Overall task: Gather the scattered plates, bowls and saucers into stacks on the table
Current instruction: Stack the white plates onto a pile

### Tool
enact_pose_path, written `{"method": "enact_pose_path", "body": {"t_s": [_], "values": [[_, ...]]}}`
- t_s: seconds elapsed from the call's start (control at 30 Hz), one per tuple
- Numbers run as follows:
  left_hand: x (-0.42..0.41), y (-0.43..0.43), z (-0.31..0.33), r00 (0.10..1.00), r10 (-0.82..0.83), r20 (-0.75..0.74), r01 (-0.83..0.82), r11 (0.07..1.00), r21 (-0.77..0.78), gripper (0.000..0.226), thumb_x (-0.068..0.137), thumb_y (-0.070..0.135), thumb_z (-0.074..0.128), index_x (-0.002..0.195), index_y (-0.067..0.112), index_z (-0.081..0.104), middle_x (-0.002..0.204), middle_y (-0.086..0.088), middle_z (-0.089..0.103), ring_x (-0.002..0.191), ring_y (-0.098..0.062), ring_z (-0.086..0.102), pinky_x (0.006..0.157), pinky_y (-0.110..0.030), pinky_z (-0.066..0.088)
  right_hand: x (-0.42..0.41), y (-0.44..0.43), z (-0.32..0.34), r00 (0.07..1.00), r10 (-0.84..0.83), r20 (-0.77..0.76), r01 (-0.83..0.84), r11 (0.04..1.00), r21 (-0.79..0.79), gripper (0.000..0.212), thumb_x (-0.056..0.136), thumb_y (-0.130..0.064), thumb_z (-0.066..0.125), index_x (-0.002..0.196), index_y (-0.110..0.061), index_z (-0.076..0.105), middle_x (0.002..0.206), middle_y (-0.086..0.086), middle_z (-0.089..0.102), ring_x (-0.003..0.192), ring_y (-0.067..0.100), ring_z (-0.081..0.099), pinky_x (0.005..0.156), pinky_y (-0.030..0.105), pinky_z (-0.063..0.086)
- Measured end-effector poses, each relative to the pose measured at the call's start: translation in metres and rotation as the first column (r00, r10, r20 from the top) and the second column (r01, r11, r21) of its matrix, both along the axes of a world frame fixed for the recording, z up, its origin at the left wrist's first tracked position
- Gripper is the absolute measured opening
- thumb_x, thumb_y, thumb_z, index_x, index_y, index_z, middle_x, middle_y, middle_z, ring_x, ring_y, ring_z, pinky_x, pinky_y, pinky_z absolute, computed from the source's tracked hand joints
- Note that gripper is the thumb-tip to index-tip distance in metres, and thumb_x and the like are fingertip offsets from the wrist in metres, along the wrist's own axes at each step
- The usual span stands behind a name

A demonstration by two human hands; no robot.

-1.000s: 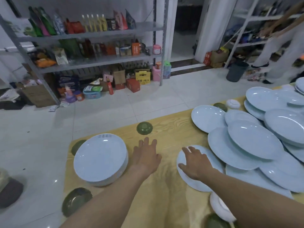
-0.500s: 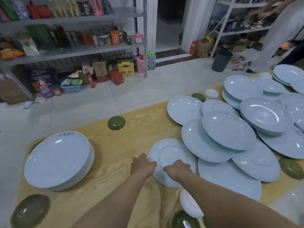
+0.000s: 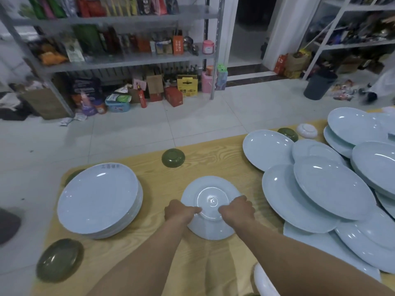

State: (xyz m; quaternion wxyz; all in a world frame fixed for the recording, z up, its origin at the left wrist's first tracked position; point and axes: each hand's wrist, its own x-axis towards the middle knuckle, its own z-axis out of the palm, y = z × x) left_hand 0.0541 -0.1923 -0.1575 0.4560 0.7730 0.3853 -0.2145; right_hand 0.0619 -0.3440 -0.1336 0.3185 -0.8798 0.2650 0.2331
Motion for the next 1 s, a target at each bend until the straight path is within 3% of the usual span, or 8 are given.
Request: {"method": "enact_pose_path", "body": {"t_s": [0.1, 0.27, 0.47, 0.63, 0.73, 0.87, 0.93, 1.0], "values": [[0.006, 0.005, -0.003, 0.997, 0.072, -0.032, -0.073, 0.997, -0.030, 0.072, 0.064, 0.030, 0.090, 0.119, 0.002, 0.052, 0.125, -0.014, 0.056, 0.109, -0.032, 0.059, 0.088, -0.039, 0.054, 0.018, -0.007, -0.009, 0.982, -0.160, -0.097, 0.174, 0.973, 0.152, 0.087, 0.056, -0.037, 0.083, 0.129, -0.006, 0.048, 0.129, 0.014, 0.051, 0.116, 0.034, 0.054, 0.093, 0.044, 0.052], [0.014, 0.007, -0.009, 0.986, 0.152, -0.072, -0.160, 0.979, -0.124, 0.066, 0.057, 0.018, 0.091, 0.111, -0.002, 0.058, 0.116, -0.017, 0.061, 0.099, -0.033, 0.063, 0.085, -0.043, 0.057, 0.049, -0.040, -0.084, 0.958, -0.203, -0.201, 0.250, 0.937, 0.246, 0.115, 0.006, -0.036, 0.087, 0.114, -0.007, 0.058, 0.116, 0.017, 0.059, 0.092, 0.038, 0.066, 0.074, 0.056, 0.057], [0.017, 0.012, -0.018, 0.981, 0.150, -0.120, -0.164, 0.980, -0.112, 0.083, 0.040, 0.027, 0.099, 0.108, 0.000, 0.060, 0.113, -0.014, 0.065, 0.103, -0.032, 0.064, 0.086, -0.042, 0.057, 0.038, -0.031, -0.050, 0.949, -0.220, -0.227, 0.296, 0.869, 0.396, 0.114, 0.003, -0.032, 0.096, 0.108, -0.002, 0.062, 0.103, 0.016, 0.068, 0.085, 0.038, 0.069, 0.071, 0.053, 0.060], [0.018, 0.018, -0.001, 0.990, 0.122, -0.063, -0.129, 0.985, -0.118, 0.086, 0.044, 0.022, 0.099, 0.114, 0.001, 0.053, 0.117, -0.012, 0.061, 0.106, -0.031, 0.061, 0.086, -0.042, 0.056, 0.039, -0.030, -0.041, 0.913, -0.343, -0.221, 0.408, 0.758, 0.509, 0.130, 0.015, -0.059, 0.096, 0.125, -0.006, 0.055, 0.111, 0.010, 0.068, 0.093, 0.034, 0.070, 0.082, 0.049, 0.058], [0.022, 0.022, 0.031, 0.997, 0.041, 0.061, -0.042, 0.999, 0.017, 0.083, 0.055, 0.024, 0.095, 0.118, 0.008, 0.044, 0.119, -0.007, 0.054, 0.112, -0.029, 0.055, 0.079, -0.036, 0.051, 0.051, -0.027, -0.045, 0.856, -0.451, -0.251, 0.506, 0.632, 0.588, 0.143, 0.014, -0.082, 0.081, 0.138, -0.021, 0.045, 0.121, 0.004, 0.064, 0.099, 0.034, 0.068, 0.083, 0.055, 0.055], [0.026, 0.044, 0.090, 0.937, -0.047, 0.345, -0.011, 0.986, 0.166, 0.069, 0.055, 0.022, 0.094, 0.098, 0.013, 0.041, 0.099, -0.005, 0.057, 0.094, -0.028, 0.058, 0.070, -0.038, 0.048, 0.059, 0.009, 0.024, 0.826, -0.512, -0.234, 0.480, 0.423, 0.769, 0.101, 0.045, -0.087, 0.059, 0.127, -0.029, 0.056, 0.113, -0.001, 0.070, 0.097, 0.027, 0.069, 0.088, 0.045, 0.055], [0.021, 0.063, 0.120, 0.892, -0.062, 0.448, -0.033, 0.979, 0.202, 0.066, 0.057, 0.016, 0.093, 0.096, 0.012, 0.039, 0.088, -0.001, 0.053, 0.084, -0.026, 0.054, 0.061, -0.035, 0.044, 0.061, 0.033, 0.058, 0.834, -0.520, -0.186, 0.410, 0.357, 0.839, 0.062, 0.073, -0.067, 0.052, 0.113, -0.020, 0.062, 0.102, 0.000, 0.070, 0.088, 0.023, 0.066, 0.075, 0.031, 0.053], [0.012, 0.089, 0.141, 0.860, -0.052, 0.507, -0.068, 0.974, 0.215, 0.056, 0.064, 0.006, 0.087, 0.097, 0.010, 0.042, 0.085, -0.001, 0.052, 0.078, -0.023, 0.049, 0.056, -0.032, 0.039, 0.062, 0.061, 0.082, 0.821, -0.543, -0.179, 0.377, 0.280, 0.883, 0.027, 0.089, -0.037, 0.045, 0.088, -0.011, 0.052, 0.088, 0.008, 0.058, 0.073, 0.024, 0.053, 0.060, 0.030, 0.041]]}}
